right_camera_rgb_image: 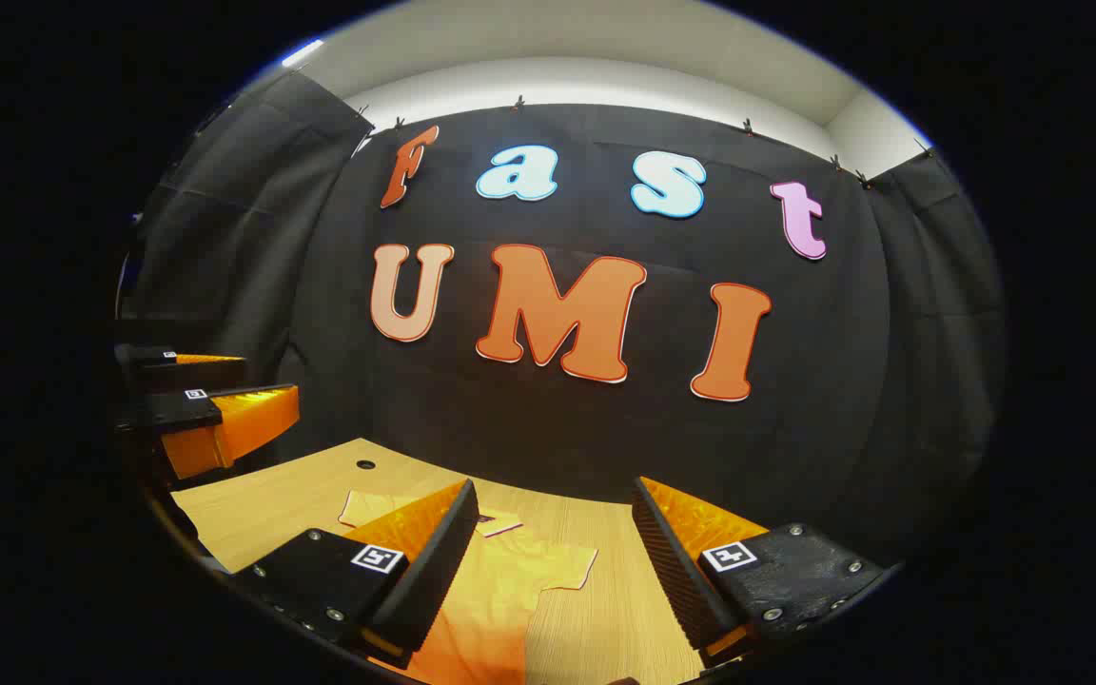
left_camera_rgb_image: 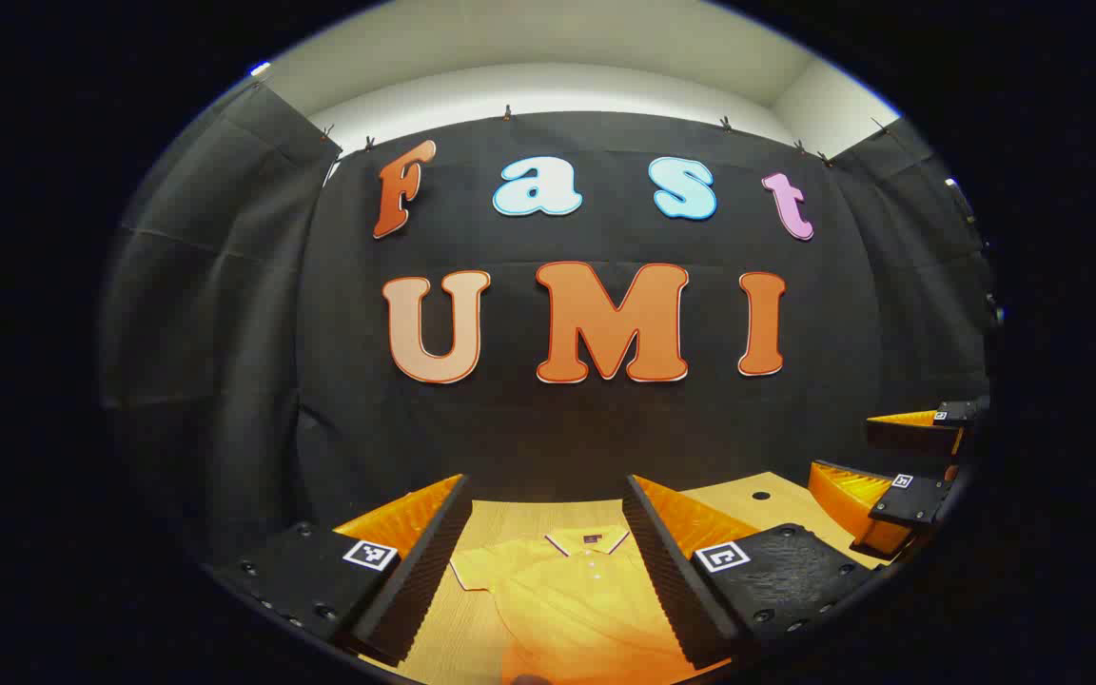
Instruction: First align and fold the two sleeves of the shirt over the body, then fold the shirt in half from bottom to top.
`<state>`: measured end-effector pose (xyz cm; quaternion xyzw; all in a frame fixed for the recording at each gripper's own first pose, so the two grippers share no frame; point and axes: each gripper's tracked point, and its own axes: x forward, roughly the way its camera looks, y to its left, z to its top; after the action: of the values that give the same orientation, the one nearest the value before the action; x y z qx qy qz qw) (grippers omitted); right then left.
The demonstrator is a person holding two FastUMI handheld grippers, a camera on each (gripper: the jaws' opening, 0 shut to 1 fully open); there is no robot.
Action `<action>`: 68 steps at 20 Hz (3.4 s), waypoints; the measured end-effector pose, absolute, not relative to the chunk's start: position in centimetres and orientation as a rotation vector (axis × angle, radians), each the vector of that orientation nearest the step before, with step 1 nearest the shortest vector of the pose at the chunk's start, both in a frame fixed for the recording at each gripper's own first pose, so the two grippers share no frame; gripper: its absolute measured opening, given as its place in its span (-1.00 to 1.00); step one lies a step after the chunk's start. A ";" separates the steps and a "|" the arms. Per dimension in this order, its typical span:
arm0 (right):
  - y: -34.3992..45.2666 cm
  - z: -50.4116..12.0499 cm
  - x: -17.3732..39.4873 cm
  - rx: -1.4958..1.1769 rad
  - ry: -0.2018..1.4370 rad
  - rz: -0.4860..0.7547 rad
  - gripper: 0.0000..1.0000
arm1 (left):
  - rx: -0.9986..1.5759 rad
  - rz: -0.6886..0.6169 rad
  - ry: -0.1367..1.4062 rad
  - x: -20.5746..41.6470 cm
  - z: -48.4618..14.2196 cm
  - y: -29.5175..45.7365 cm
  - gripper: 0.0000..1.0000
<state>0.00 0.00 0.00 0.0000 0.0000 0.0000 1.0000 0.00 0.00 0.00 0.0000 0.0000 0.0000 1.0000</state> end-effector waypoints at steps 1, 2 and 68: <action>0.1 -0.1 0.1 0.003 0.005 0.002 0.96 | 0.000 -0.004 0.003 -0.1 -0.1 0.0 0.95; 0.3 -0.2 0.2 0.003 0.006 0.006 0.96 | 0.001 -0.006 0.006 0.0 -0.3 -0.1 0.95; -4.8 -35.2 25.2 0.297 1.206 0.031 0.68 | 0.069 0.338 0.165 4.1 -6.2 9.5 0.95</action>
<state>25.21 -4.78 -35.15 0.1393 0.5648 0.0145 0.8132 4.13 9.49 -6.22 0.0341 0.0822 0.1677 0.9818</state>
